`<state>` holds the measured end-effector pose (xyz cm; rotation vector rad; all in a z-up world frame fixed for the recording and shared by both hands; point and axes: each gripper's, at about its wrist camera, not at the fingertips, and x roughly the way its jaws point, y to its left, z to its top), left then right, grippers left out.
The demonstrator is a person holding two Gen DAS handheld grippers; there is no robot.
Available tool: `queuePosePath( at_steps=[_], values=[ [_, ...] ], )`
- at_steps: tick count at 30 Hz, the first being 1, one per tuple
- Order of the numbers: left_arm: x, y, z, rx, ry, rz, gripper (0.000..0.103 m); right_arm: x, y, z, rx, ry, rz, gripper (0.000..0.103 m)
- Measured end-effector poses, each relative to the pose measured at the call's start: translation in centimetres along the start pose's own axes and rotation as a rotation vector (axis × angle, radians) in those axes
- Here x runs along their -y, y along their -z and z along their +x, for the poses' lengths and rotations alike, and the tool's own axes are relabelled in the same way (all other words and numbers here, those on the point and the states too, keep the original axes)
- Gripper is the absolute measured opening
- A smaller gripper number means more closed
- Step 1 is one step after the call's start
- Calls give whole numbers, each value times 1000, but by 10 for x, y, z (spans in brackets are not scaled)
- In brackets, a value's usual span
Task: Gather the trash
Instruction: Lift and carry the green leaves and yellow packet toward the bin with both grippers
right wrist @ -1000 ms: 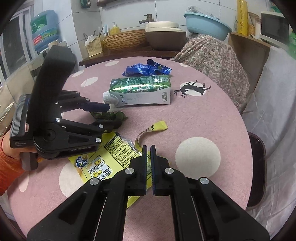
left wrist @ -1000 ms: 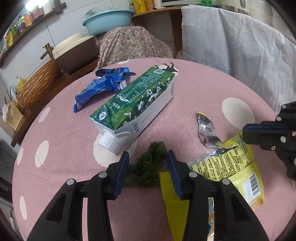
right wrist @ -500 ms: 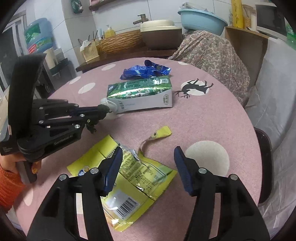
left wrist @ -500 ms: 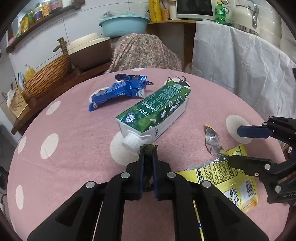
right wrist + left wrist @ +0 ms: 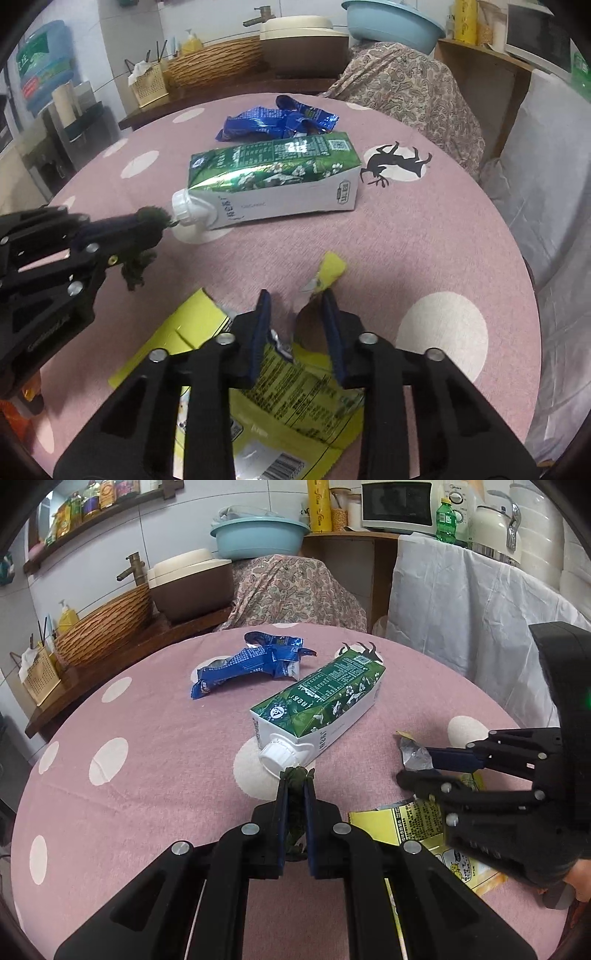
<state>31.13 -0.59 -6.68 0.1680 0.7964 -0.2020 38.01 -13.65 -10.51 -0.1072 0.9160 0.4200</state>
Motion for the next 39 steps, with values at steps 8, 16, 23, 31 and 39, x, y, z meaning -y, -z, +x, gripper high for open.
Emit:
queuePosePath(
  at_steps=[8, 16, 23, 31, 39],
  values=[
    [-5, 4, -8, 18, 25, -28, 9, 10, 7, -15, 39, -87, 6, 5],
    [-1, 5, -38, 79, 74, -44, 9, 22, 23, -65, 142, -170, -12, 4],
    [16, 1, -70, 140, 128, -26, 9, 43, 42, -109, 215, -191, 11, 4],
    [53, -15, -79, 159, 211, 12, 9, 76, 60, -151, 292, -140, 42, 4],
    [113, -34, -73, 159, 280, 85, 9, 114, 75, -186, 345, -79, 77, 4]
  ],
)
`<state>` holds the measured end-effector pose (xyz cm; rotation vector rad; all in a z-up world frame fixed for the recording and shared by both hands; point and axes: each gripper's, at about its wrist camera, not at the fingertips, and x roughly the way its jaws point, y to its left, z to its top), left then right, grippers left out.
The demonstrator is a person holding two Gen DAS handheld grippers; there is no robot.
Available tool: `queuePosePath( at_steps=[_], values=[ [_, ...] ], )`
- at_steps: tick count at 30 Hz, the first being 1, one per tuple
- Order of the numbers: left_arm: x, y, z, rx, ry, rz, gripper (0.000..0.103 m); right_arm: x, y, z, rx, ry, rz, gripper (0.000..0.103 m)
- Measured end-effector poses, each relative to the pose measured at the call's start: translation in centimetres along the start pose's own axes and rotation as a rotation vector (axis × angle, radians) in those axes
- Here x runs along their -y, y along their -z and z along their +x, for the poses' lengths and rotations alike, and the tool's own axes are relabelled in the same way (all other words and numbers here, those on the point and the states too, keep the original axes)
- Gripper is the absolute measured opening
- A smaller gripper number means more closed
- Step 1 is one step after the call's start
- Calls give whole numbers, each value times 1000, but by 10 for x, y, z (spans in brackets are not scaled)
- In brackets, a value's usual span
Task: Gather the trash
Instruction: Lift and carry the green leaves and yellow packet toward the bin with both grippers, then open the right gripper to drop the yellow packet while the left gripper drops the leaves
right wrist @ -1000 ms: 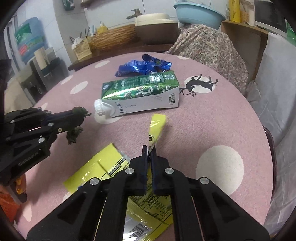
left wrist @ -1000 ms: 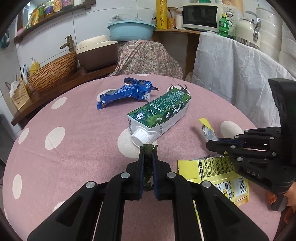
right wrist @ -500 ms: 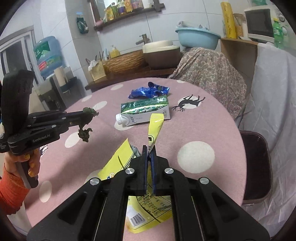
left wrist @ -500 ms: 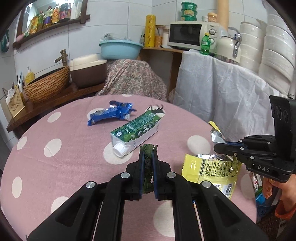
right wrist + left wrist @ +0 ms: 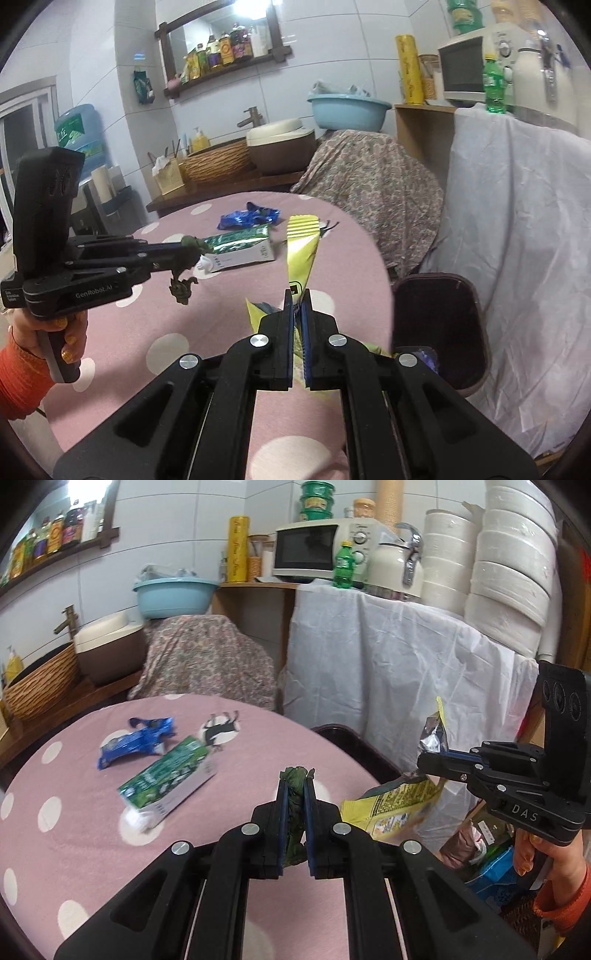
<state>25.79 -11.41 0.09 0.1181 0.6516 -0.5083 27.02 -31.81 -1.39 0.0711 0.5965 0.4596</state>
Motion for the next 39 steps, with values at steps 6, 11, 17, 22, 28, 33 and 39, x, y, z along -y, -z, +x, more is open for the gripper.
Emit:
queuePosePath(
  at_steps=[6, 11, 17, 22, 28, 33, 39],
  values=[
    [37, -18, 31, -38, 78, 32, 9, 38, -6, -21, 14, 66, 20, 4],
    [58, -38, 58, -65, 134, 21, 9, 78, -12, -19, 5, 168, 31, 4],
    [81, -67, 102, -118, 166, 26, 9, 130, -7, 2, -39, 247, 84, 4],
    [94, -88, 135, -123, 174, 14, 9, 170, 4, 31, -72, 268, 175, 4],
    [101, -98, 177, -163, 165, -5, 9, 199, 18, 81, -123, 258, 249, 4],
    [95, -96, 213, -224, 135, -35, 9, 219, 40, 125, -155, 259, 316, 5],
    [96, -91, 247, -286, 109, -38, 9, 231, 67, 150, -188, 250, 347, 64]
  ],
)
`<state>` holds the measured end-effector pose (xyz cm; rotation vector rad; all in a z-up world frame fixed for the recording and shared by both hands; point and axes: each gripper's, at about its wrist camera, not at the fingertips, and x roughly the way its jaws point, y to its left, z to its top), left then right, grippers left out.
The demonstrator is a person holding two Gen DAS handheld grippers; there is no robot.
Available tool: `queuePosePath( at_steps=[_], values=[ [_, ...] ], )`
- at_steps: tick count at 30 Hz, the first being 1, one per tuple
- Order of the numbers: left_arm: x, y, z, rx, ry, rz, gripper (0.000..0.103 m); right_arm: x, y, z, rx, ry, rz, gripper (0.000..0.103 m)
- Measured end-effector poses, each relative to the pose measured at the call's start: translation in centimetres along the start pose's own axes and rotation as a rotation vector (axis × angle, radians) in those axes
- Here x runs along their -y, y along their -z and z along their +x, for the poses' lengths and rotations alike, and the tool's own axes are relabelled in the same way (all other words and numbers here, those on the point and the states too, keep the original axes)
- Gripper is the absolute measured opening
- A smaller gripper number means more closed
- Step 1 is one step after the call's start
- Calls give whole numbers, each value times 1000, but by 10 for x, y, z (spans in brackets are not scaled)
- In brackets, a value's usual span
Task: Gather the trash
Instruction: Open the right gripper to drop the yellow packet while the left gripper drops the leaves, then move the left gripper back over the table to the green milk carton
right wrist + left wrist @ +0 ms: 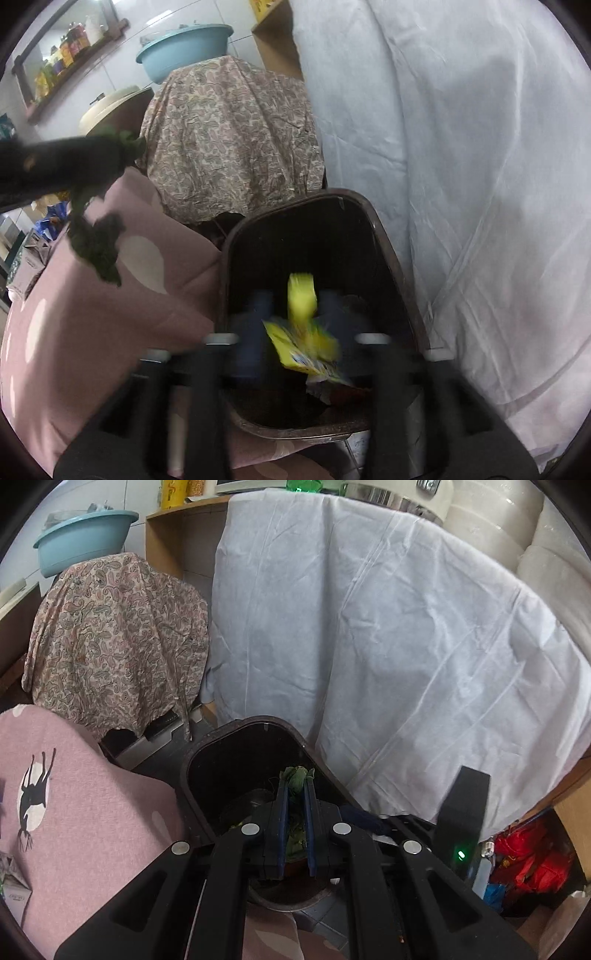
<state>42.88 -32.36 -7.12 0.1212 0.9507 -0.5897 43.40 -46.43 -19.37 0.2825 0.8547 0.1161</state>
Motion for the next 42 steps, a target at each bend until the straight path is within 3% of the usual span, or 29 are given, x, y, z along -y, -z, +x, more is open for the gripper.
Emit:
queuePosePath(
  at_steps=[1, 7, 19, 21, 23, 25, 30, 37, 42],
  values=[
    [1, -1, 4, -4, -2, 0, 9, 3, 4, -2, 21, -4, 16, 75],
    [6, -2, 26, -19, -15, 16, 9, 23, 19, -22, 62, 24, 30, 76],
    [21, 2, 78, -166, -65, 49, 10, 42, 51, -69, 99, 48, 35, 79],
    [20, 2, 80, -184, -64, 31, 15, 43, 54, -74, 102, 47, 44, 79],
    [18, 2, 76, -177, -64, 26, 42, 45, 56, -79, 99, 40, 53, 80],
    [19, 2, 69, -143, -69, 38, 59, 44, 57, -84, 102, 41, 54, 80],
    [27, 3, 45, -71, -96, 102, 65, 33, 58, -94, 116, 56, 22, 80],
    [26, 15, -3, 36, -63, 152, 80, 13, 60, -110, 147, 38, -2, 80],
    [21, 36, -46, 140, -72, 195, 88, -7, 60, -127, 190, 33, -34, 88]
  ],
)
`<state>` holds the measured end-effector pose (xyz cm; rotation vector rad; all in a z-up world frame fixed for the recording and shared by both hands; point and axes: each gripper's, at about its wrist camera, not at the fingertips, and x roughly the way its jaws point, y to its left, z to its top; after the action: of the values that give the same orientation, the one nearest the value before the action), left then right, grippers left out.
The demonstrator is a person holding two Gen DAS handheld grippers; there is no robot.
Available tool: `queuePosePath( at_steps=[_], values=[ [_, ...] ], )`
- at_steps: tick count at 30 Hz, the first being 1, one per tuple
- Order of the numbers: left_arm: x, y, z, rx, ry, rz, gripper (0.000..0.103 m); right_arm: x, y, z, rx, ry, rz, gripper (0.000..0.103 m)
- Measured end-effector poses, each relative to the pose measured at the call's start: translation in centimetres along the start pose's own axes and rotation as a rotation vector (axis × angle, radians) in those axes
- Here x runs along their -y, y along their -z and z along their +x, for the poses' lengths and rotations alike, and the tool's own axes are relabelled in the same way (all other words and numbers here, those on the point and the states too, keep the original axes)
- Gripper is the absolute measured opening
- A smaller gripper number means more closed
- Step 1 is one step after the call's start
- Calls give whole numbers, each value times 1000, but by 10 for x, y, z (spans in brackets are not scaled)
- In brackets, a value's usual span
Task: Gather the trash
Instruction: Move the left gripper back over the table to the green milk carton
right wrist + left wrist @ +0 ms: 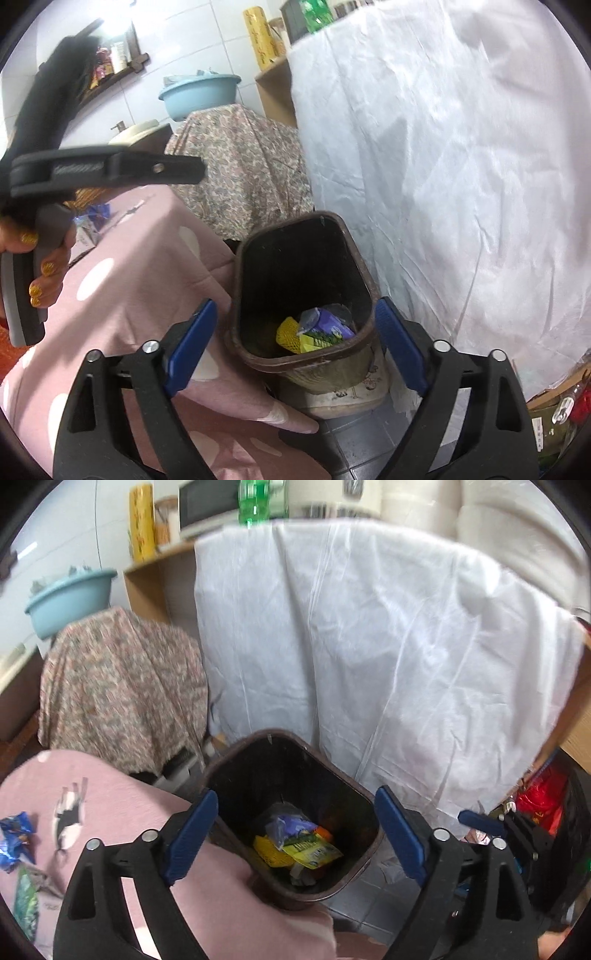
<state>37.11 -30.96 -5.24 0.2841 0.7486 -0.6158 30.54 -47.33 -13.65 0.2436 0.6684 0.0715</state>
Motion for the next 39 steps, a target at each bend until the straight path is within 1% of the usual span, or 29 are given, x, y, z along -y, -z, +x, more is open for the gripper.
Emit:
queuePosePath(
  at_steps=[2, 4, 7, 10, 14, 16, 19, 21, 25, 28, 32, 33, 35, 37, 39],
  values=[
    [-3, 8, -19, 42, -39, 19, 94, -7, 0, -9, 23, 0, -4, 93],
    [-6, 16, -34, 67, -76, 32, 97, -12, -3, -15, 41, -1, -2, 96],
    [-17, 29, -58, 82, -160, 16, 97, -27, -6, -23, 64, -1, -29, 96],
    [-32, 38, -80, 91, -148, 11, 97, -49, -11, -31, 82, -6, -83, 97],
    [-59, 53, -111, 115, -162, -2, 97, -76, -18, -40, 100, -38, -129, 97],
    [-72, 59, -122, 113, -164, -7, 97, -90, -22, -43, 98, -88, -142, 97],
    [-91, 71, -136, 102, -202, 10, 97, -112, -28, -44, 79, -154, -166, 97],
    [-103, 81, -143, 87, -232, 29, 97, -128, -30, -46, 69, -195, -185, 97],
    [-129, 96, -152, 58, -258, 60, 97, -153, -30, -48, 62, -233, -228, 97],
    [-153, 101, -152, 11, -241, 71, 97, -166, -28, -47, 49, -255, -256, 97],
    [-182, 106, -141, -53, -250, 98, 97, -180, -24, -46, 26, -273, -279, 97],
    [-190, 106, -136, -77, -236, 104, 97, -182, -23, -46, 22, -278, -281, 97],
    [-201, 108, -127, -120, -209, 117, 97, -187, -22, -46, 16, -279, -288, 97],
    [-206, 109, -119, -153, -204, 145, 97, -191, -22, -46, 9, -280, -298, 97],
    [-208, 110, -114, -175, -180, 166, 97, -194, -20, -46, 6, -276, -307, 97]
  ],
)
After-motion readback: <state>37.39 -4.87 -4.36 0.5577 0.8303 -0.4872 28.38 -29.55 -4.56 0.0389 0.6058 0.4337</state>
